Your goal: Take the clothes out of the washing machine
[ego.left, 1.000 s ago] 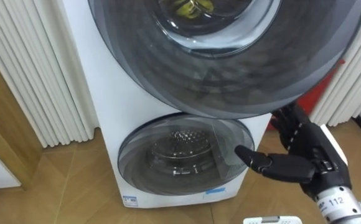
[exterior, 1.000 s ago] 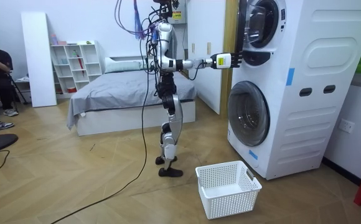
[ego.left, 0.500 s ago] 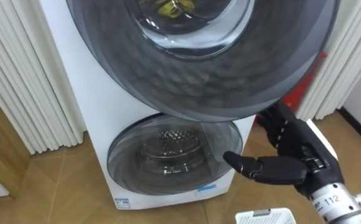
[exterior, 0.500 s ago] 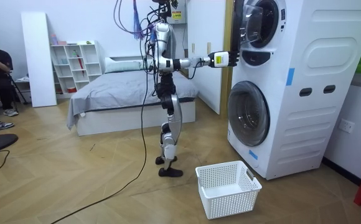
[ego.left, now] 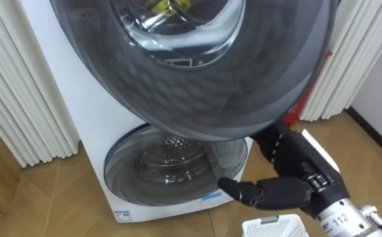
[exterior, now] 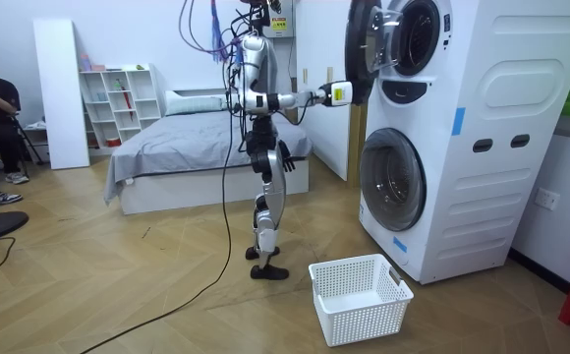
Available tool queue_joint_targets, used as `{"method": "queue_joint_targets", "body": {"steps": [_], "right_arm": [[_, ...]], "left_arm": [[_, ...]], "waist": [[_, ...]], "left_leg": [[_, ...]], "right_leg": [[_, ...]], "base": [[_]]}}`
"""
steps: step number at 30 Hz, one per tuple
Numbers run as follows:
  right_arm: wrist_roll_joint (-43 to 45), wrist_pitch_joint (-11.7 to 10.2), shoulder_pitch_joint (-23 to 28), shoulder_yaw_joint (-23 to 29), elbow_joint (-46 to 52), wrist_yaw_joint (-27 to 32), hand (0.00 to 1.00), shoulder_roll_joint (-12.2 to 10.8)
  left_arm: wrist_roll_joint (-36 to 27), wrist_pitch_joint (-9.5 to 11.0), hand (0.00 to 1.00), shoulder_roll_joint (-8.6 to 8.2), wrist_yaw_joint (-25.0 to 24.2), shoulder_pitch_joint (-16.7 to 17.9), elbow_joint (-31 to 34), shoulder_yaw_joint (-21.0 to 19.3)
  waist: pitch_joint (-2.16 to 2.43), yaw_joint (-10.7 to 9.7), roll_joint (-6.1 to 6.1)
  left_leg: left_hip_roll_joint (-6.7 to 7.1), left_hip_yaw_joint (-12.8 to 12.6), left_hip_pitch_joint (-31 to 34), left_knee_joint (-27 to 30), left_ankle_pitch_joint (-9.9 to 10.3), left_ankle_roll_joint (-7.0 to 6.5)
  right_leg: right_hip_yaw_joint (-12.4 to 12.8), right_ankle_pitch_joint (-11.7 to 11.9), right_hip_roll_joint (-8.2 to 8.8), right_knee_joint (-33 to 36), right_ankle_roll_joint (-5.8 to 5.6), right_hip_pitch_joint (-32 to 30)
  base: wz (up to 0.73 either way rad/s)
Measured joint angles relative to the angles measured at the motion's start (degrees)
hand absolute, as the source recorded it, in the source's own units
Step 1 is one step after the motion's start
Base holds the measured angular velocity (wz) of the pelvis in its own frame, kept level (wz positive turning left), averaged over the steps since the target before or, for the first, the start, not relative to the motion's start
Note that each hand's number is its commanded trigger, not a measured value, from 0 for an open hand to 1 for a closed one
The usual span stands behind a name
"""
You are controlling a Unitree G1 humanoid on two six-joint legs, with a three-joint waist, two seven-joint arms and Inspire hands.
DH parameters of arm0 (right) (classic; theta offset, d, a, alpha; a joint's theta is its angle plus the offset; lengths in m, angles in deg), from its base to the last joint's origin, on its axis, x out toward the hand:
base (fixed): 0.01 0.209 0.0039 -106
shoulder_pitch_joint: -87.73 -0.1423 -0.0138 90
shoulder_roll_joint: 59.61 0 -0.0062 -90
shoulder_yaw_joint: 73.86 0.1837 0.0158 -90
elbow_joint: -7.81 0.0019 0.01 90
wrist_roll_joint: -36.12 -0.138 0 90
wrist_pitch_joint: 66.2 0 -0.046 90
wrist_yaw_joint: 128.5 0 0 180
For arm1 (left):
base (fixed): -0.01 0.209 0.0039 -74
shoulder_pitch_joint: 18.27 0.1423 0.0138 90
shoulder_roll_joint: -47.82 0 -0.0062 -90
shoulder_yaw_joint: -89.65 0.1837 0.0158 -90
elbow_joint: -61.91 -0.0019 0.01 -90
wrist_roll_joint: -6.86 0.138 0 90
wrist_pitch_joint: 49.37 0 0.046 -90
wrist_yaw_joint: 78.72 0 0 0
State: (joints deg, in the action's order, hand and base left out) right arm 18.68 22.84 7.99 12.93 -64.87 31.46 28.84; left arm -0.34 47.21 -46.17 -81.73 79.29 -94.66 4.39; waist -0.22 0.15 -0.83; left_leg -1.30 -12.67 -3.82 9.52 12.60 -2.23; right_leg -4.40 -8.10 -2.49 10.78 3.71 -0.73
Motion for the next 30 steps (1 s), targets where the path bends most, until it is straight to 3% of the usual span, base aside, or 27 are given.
{"method": "queue_joint_targets", "body": {"steps": [13, 21, 28, 30], "right_arm": [[-0.2, -1.0, -0.1, -8.5, 0.9, -8.7, 0.00, 0.5], [0.2, -0.9, -0.1, -9.5, 2.2, -12.8, 0.00, 1.6], [2.3, -0.9, -0.1, -10.4, 3.7, -13.9, 0.00, 1.8], [2.3, -0.7, -0.2, -11.0, 3.7, -14.0, 0.00, 1.8]], "left_arm": [[-0.1, 0.0, 0.00, 0.33, -2.4, -2.9, 0.4, 4.7], [-0.1, 0.0, 0.00, 0.32, -2.9, -2.9, 0.8, 4.9], [-0.2, 0.0, 0.00, 0.87, -3.6, -2.5, 0.9, 4.6], [-0.2, 0.0, 0.00, 0.96, -4.0, -2.7, 0.9, 4.6]], "waist": [[0.02, 0.4, 0.45], [-0.47, 1.7, 1.25], [-0.19, 2.5, 0.81], [-0.06, 3.6, 0.47]], "left_leg": [[-0.07, -0.1, -0.1, 0.0, 0.0, 0.04], [-0.05, 0.0, -0.1, -0.4, 0.0, 0.04], [-0.05, 0.7, 0.1, -0.1, 0.0, 0.08], [-0.07, 0.7, -0.3, -0.1, 0.0, 0.10]], "right_leg": [[0.5, 0.2, -0.13, -0.1, 0.03, 0.0], [0.3, 0.2, -0.13, 0.0, -0.01, 0.2], [-0.3, 0.2, -0.05, -0.2, -0.01, 0.1], [-0.3, 0.2, -0.05, -0.2, -0.01, 0.4]], "base": [[-0.01], [0.00], [0.04], [0.00]]}}
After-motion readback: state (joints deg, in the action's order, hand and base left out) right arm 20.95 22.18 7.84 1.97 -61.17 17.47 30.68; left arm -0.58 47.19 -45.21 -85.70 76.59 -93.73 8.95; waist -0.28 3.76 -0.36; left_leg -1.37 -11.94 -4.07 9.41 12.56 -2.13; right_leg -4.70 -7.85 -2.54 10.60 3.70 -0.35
